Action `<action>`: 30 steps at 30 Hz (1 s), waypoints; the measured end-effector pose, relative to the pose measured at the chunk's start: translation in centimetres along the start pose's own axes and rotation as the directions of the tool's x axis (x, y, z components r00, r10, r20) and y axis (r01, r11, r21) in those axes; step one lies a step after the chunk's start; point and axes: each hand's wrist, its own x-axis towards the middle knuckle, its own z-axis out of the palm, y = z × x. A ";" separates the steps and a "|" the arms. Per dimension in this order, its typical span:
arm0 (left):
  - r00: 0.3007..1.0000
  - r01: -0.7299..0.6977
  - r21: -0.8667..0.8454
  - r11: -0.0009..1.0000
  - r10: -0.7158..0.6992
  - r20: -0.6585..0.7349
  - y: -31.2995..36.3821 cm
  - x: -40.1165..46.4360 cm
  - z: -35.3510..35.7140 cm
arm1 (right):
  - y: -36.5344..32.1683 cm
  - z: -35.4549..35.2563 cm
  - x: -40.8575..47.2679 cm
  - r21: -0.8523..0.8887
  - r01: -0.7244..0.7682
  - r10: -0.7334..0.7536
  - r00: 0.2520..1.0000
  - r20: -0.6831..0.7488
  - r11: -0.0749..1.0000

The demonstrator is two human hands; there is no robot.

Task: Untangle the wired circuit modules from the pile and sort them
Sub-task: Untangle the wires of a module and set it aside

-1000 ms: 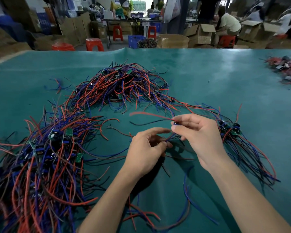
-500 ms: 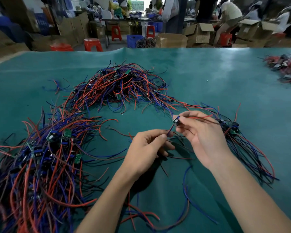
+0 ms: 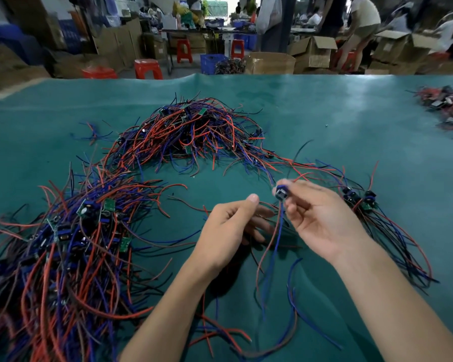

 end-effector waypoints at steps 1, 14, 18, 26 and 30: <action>1.000 -0.010 0.003 1.000 0.010 -0.001 0.0 0.0 0.0 | 0.4 0.1 0.0 -0.090 -0.003 0.004 1.000 0.002 0.996; 0.997 -0.074 0.126 0.989 0.077 -0.015 -0.6 0.2 -0.1 | 2.1 -0.2 0.4 -0.651 0.361 -0.450 0.892 0.034 0.667; 0.996 -0.083 0.164 0.983 0.087 -0.020 -0.7 0.4 -0.2 | 1.6 -0.8 0.8 -0.655 0.399 -0.537 0.844 -0.011 0.641; 0.997 -0.074 0.214 0.974 0.076 -0.001 -0.8 0.2 -0.3 | -0.9 -3.6 1.6 -0.642 0.459 -0.710 0.676 -0.195 0.614; 0.996 -0.075 0.228 0.971 0.081 -0.020 -0.8 0.2 -0.2 | -1.7 -5.0 2.0 -0.584 0.477 -0.739 0.560 -0.374 0.657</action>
